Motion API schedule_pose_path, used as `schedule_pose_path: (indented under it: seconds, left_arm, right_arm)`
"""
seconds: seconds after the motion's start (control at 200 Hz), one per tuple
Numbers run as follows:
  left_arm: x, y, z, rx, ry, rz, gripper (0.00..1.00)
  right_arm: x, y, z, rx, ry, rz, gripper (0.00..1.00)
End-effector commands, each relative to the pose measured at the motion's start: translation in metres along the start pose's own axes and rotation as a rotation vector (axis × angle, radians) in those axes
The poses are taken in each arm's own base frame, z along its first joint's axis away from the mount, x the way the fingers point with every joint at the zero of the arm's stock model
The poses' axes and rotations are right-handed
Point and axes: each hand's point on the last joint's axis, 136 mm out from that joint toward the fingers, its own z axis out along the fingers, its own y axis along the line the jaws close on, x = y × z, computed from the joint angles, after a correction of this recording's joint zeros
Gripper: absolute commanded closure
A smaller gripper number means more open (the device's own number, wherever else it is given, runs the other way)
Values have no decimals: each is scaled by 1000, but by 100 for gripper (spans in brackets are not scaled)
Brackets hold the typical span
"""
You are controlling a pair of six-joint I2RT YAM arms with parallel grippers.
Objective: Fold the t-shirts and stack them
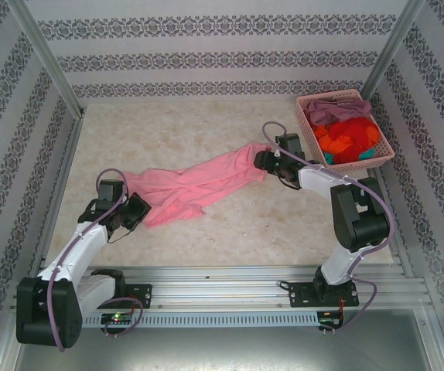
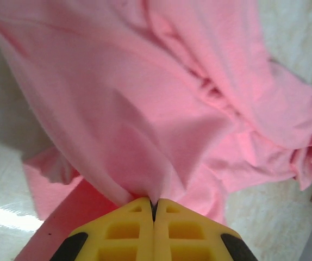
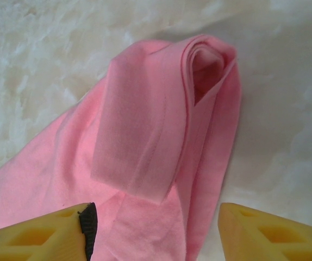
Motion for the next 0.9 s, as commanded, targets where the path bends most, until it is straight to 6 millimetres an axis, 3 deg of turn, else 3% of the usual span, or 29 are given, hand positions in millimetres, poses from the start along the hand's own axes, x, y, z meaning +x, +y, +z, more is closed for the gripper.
schedule_pose_path:
  seconds: [0.0, 0.245, 0.52, 0.714, 0.894]
  left_arm:
    - [-14, -27, -18, 72, -33, 10, 100]
    - [-25, -40, -29, 101, -64, 18, 100]
    - [-31, -52, -46, 143, -94, 24, 100]
    - [-32, -48, -45, 143, -93, 18, 100]
    - [-31, -42, -42, 140, -89, 7, 100]
  right_arm:
    - [-5, 11, 4, -13, 1, -1, 44]
    - [1, 38, 14, -68, 26, -5, 42]
    - [23, 63, 32, -126, 87, 56, 36]
    - [31, 51, 48, -82, 104, 112, 33]
    - [7, 27, 47, 3, 40, 113, 33]
